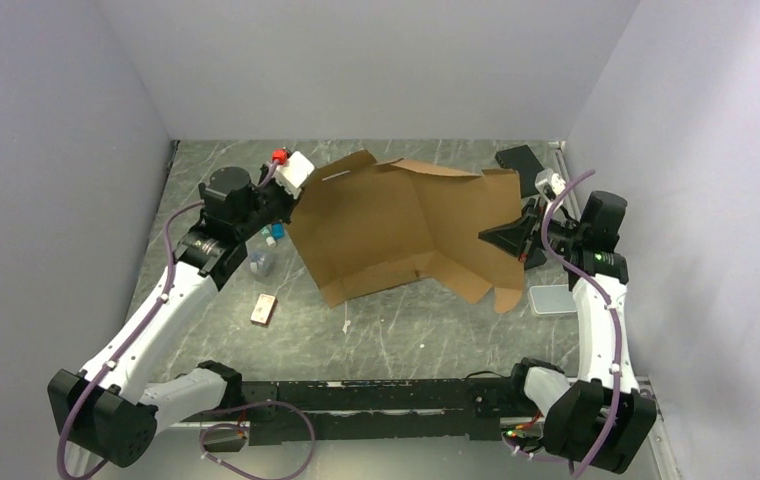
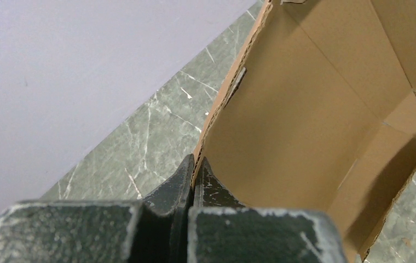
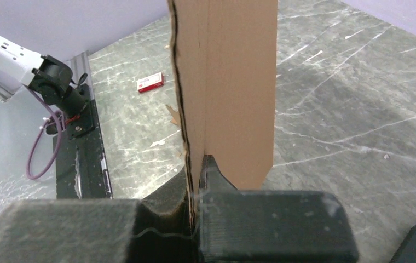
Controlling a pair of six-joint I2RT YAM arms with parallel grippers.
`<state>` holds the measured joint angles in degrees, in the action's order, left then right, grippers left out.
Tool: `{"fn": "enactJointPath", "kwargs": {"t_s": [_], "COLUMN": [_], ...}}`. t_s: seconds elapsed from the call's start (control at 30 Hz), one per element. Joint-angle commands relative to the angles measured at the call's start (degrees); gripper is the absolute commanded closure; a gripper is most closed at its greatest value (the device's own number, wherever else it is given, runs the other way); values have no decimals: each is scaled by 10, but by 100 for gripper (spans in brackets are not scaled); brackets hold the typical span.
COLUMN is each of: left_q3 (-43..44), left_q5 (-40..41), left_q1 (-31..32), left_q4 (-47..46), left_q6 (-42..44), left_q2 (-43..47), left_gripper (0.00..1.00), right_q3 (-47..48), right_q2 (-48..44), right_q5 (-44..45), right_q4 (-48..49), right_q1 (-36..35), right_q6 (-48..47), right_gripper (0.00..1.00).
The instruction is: Fold the paper box
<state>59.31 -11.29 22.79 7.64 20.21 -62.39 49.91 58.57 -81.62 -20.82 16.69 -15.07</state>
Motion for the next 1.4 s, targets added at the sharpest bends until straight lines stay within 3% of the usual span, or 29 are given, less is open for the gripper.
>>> {"fn": "enactJointPath", "kwargs": {"t_s": [0.0, 0.23, 0.83, 1.1, 1.3, 1.37], "left_q3": [-22, -41, -146, -158, -168, -159], "left_q5": [39, 48, 29, 41, 31, 24], "left_q1": [-7, -14, -61, -67, -68, -68], "left_q4": [-11, -43, -239, -258, -271, -255], "left_q6": [-18, -19, -22, -27, -30, -36], "left_q2": [12, 19, 81, 93, 108, 101], "left_gripper": [100, 100, 100, 100, 100, 100], "right_q3": [-7, 2, 31, 19, 16, 26], "right_q2": [-32, -30, -47, -42, -43, -42], "right_q5": [-132, -133, -135, -100, -83, -37], "right_q4": [97, 80, 37, 98, 90, 45], "right_q1": [2, 0, -64, -60, -59, -59], "right_q6": [41, 40, 25, 82, 69, 20], "right_gripper": [100, 100, 100, 100, 100, 100]}}
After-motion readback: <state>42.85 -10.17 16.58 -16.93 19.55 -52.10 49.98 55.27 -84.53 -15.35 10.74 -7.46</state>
